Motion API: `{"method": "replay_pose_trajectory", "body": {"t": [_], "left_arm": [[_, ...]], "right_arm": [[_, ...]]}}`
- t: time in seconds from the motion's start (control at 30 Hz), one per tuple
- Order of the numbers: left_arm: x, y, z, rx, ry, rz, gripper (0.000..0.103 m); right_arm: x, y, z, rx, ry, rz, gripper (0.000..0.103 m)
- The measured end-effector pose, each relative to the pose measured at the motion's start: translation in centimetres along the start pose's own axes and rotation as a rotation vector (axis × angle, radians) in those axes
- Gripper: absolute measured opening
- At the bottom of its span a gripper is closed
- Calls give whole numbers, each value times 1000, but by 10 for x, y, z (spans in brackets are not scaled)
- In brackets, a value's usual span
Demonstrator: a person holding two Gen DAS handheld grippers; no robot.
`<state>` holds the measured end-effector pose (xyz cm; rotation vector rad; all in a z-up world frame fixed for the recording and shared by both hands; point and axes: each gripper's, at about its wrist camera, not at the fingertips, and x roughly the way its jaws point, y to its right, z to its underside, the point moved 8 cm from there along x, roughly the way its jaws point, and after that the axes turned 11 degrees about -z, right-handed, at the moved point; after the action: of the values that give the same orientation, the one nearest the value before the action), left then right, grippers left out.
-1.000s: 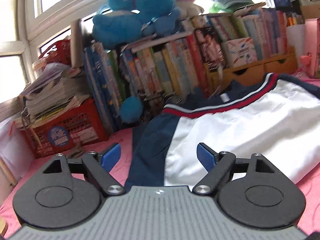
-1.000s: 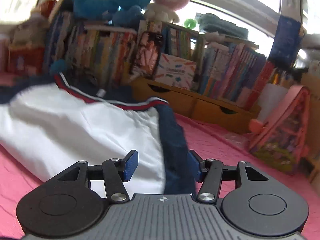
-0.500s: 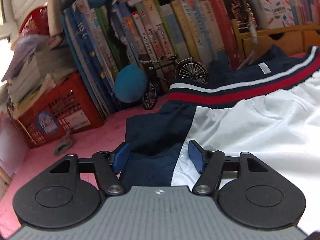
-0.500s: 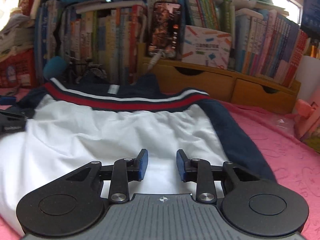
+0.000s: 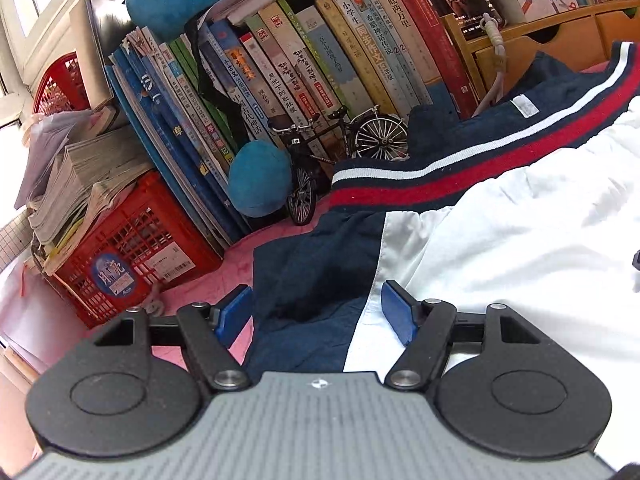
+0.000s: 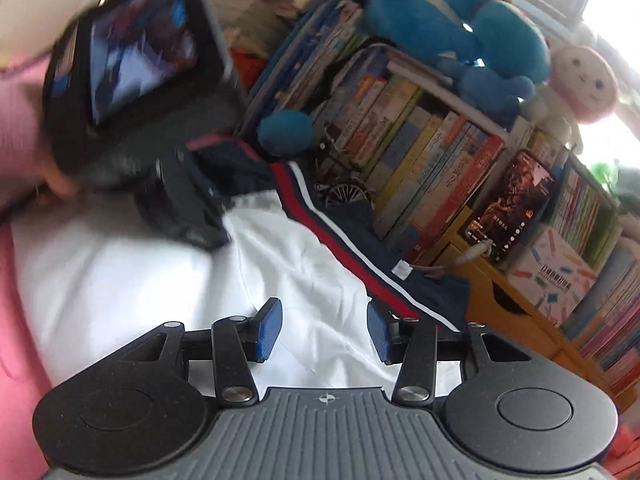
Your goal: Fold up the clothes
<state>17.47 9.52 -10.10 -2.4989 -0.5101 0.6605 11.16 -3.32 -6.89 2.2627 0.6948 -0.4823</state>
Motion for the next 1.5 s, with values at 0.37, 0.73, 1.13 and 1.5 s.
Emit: {"method": "replay_pose_trajectory", "body": {"t": [0.37,0.73,1.13,1.5], "left_arm": [[6,-3,-2,-39,-23,37,82],[-59,-10,-5,-124,104,120,77],[-55,112,-56,37,30,378,8],[4,110,-83,-50,-76,290,6]], "right_arm": [[-16,168,124,261,-192,317,83],[-117,83,92,773,78,40,67],[-124,17,68,768,73,5,55],[-123,11,61,726,46,8,53]]}}
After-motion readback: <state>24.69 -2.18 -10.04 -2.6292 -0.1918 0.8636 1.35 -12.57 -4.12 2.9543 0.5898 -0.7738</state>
